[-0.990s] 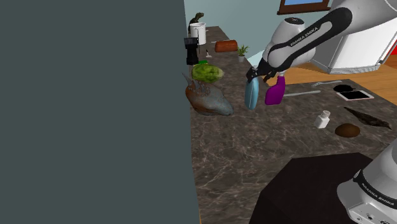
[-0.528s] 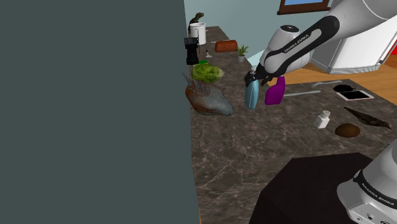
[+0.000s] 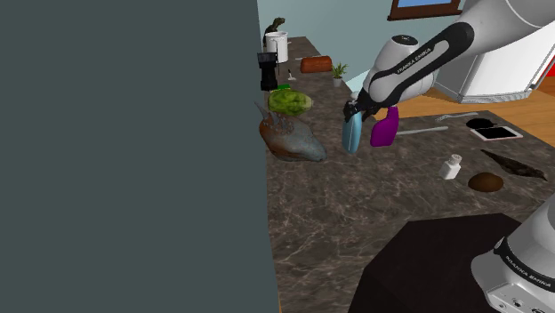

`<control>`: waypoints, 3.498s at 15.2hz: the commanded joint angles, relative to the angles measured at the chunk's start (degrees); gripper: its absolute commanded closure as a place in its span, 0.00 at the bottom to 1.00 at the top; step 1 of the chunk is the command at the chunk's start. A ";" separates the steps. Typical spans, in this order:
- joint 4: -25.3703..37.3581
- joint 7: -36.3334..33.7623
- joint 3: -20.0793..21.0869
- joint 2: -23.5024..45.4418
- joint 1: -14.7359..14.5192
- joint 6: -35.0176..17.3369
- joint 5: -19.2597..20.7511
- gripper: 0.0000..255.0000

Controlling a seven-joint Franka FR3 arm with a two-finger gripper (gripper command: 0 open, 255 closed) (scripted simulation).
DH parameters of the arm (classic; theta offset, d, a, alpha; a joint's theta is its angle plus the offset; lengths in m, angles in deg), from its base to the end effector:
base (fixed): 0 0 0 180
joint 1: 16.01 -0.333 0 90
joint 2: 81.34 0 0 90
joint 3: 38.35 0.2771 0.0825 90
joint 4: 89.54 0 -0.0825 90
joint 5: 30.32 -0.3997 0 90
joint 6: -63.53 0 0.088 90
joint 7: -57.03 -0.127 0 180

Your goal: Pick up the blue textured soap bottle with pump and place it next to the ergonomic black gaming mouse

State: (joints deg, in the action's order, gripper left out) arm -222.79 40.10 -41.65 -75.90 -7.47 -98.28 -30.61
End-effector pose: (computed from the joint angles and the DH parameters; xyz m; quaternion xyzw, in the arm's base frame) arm 0.5529 -0.1163 0.2731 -0.9486 0.2449 -0.2003 0.0075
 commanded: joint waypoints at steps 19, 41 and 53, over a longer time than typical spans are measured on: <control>3.00 -0.51 -0.08 -6.10 -0.08 9.17 0.75 1.00; 13.18 -0.77 0.05 -12.83 -0.10 26.07 1.20 1.00; 21.22 -0.73 0.12 -13.99 -0.13 35.26 1.19 1.00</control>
State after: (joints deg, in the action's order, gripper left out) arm -202.32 39.39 -41.56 -89.86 -7.59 -63.77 -29.42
